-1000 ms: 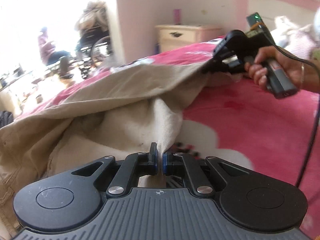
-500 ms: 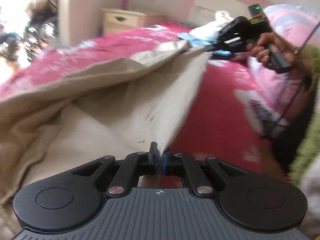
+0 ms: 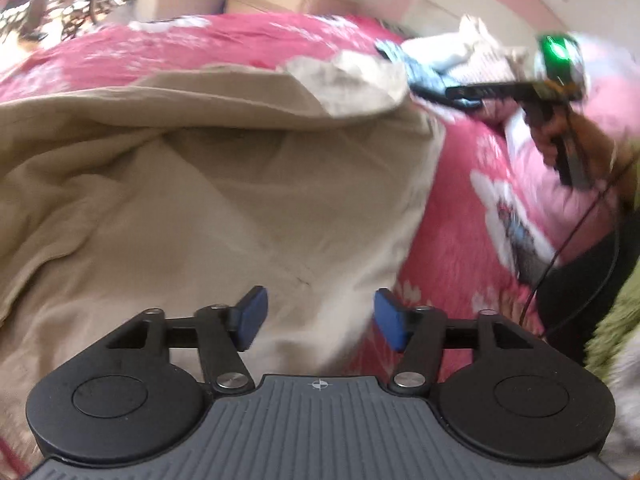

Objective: Fold clothes

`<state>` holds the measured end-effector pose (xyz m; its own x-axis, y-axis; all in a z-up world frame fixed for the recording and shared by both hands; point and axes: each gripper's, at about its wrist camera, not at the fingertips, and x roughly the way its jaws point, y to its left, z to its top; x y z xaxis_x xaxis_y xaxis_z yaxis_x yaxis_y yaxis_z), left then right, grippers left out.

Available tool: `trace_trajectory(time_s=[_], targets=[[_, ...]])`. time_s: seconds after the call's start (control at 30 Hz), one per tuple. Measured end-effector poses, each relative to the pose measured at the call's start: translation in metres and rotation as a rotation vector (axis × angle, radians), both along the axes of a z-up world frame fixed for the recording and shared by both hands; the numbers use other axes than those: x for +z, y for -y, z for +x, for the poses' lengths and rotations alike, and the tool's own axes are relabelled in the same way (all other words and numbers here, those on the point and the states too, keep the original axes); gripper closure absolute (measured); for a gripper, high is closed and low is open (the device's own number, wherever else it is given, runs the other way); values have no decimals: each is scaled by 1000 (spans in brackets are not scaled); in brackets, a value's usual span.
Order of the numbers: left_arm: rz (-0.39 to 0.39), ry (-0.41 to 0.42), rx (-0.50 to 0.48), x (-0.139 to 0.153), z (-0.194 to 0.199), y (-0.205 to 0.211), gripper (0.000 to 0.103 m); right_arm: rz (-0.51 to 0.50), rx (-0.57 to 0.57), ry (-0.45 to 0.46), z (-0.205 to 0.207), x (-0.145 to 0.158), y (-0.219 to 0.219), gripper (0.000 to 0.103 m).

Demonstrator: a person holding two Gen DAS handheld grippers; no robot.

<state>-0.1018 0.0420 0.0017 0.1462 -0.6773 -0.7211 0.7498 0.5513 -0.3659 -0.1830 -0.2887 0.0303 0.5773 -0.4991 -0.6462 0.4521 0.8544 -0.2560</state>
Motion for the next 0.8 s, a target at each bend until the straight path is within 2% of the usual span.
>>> trace_trajectory(time_s=[0.13, 0.2, 0.27, 0.3, 0.37, 0.4, 0.5, 0.53, 0.6, 0.67, 0.73, 0.77, 0.8], targets=[[-29, -14, 124, 5, 17, -11, 39, -5, 30, 202, -3, 32, -7, 52], [-23, 9, 200, 7, 28, -16, 39, 23, 127, 262, 8, 47, -17, 51], [-7, 37, 278, 9, 37, -22, 39, 49, 276, 270, 28, 57, -35, 46], [1, 53, 314, 10, 41, -25, 39, 62, 356, 264, 39, 60, -46, 41], [55, 110, 370, 10, 43, -30, 39, 129, 534, 219, 68, 64, -73, 39], [86, 141, 397, 10, 43, -31, 39, 171, 625, 188, 84, 64, -86, 35], [171, 200, 453, 2, 39, -42, 39, 239, 841, 57, 130, 55, -132, 35], [183, 198, 471, -2, 38, -45, 39, 245, 903, 5, 145, 49, -148, 35], [196, 192, 505, -9, 38, -50, 39, 185, 962, -108, 171, 26, -177, 36], [206, 195, 543, -14, 40, -55, 39, 118, 995, -220, 193, 0, -200, 47], [210, 206, 575, -17, 44, -60, 39, 73, 1015, -332, 210, -24, -211, 102], [210, 211, 588, -18, 45, -63, 39, 40, 1021, -356, 216, -31, -215, 102], [209, 215, 601, -19, 48, -65, 39, 6, 1020, -338, 220, -30, -215, 102]])
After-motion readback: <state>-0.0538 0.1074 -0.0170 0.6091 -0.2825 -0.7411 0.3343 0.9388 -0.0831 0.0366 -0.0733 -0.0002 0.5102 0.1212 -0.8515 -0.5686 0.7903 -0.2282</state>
